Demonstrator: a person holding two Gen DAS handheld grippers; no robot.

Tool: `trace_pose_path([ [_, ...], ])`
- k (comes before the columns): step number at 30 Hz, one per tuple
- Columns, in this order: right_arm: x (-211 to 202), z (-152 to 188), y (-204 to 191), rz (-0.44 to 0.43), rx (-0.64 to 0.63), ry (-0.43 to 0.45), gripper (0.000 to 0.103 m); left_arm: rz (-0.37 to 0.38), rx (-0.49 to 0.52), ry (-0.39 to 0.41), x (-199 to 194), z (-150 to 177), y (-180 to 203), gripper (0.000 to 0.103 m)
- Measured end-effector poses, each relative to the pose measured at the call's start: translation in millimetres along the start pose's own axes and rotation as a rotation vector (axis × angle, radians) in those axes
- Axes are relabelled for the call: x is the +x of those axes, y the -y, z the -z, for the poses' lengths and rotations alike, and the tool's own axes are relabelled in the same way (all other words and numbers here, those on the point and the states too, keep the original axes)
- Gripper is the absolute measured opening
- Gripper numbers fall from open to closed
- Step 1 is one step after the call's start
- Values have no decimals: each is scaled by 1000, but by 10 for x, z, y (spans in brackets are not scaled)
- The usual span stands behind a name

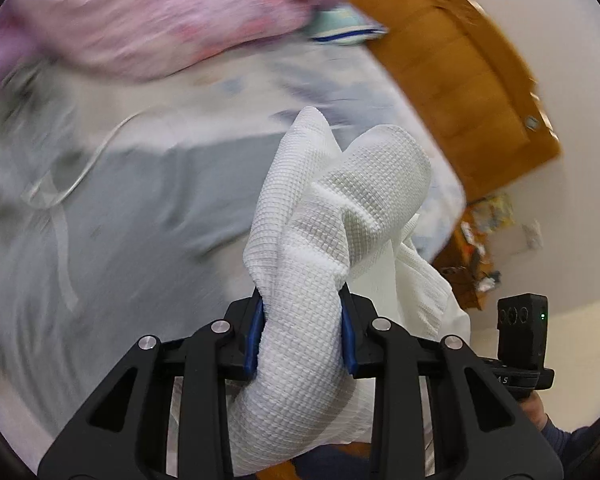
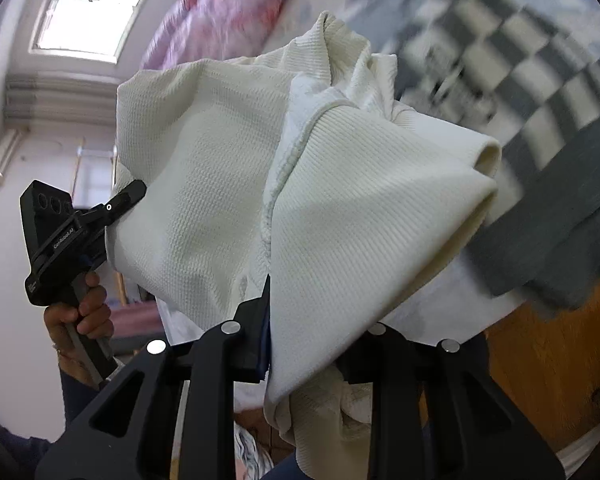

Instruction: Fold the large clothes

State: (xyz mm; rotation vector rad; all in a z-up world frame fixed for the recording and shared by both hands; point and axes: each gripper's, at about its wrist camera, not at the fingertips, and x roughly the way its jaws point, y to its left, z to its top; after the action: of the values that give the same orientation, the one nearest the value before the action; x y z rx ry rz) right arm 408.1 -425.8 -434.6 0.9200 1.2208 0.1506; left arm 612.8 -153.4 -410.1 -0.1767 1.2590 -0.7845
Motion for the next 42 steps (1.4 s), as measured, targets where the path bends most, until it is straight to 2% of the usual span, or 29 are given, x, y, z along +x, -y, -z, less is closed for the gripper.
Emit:
trace_pose_path([
  [4,-433,-193,418,34,59,100,24,103,111,-29,648,-487,737,30],
  [7,-620,-330,834,67,112,157,24,145,160,-84,1228,-701,1059,31],
  [9,-552,-440,1293,46,180,162,24,130,176,-126,1668,-803,1185,31],
  [11,-345,-520,1720,35,288,133,25,73,142,-188,2158,-865,1158,32],
  [12,-259,-539,1831,57,295,126,25,45,143,-206,2329,-851,1116,34],
  [13,-138,-554,1999,136,293,102,28,-8,135,-211,2538,-851,1062,36],
  [14,-132,-548,2115,174,304,92,33,-49,130,-208,2630,-844,1020,39],
  [15,-128,-520,2205,182,322,100,37,-83,100,-213,2724,-867,941,45],
  [16,-179,-463,2288,168,348,122,40,-74,45,-227,2735,-907,877,46],
  [17,-247,-417,2314,195,347,135,40,-55,3,-219,2666,-940,846,47],
  [20,-486,-291,2242,347,255,157,41,-53,6,-133,2289,-965,842,49],
  [21,-550,-273,2179,369,205,161,41,-66,-16,-103,2138,-940,850,49],
  [23,-664,-231,2053,413,76,157,41,-29,-61,-67,1847,-819,871,49],
  [24,-681,-248,1910,407,-11,155,42,-28,-64,-59,1758,-754,925,49],
  [25,-639,-276,1771,399,-67,152,45,-25,-61,-61,1715,-691,987,49],
  [26,-531,-337,1603,399,-132,147,52,-21,-58,-73,1691,-588,1049,49],
  [28,-324,-429,1394,408,-276,126,57,-14,-36,-117,1779,-358,1180,49],
  [30,-38,-498,1284,438,-409,72,62,-55,-24,-168,2063,-229,1203,49],
  [32,219,-514,1384,492,-480,15,63,-77,-47,-209,2365,-231,1098,49],
  [33,417,-505,1504,551,-509,-36,63,-96,-54,-217,2460,-259,1051,49],
  [35,605,-541,1665,533,-515,-71,64,-109,-47,-233,2558,-330,1016,47],
  [38,560,-578,1808,483,-431,-66,66,-97,-28,-257,2604,-375,1032,47],
  [42,586,-548,1686,556,-421,-101,67,-58,-58,-221,2468,-283,993,51],
])
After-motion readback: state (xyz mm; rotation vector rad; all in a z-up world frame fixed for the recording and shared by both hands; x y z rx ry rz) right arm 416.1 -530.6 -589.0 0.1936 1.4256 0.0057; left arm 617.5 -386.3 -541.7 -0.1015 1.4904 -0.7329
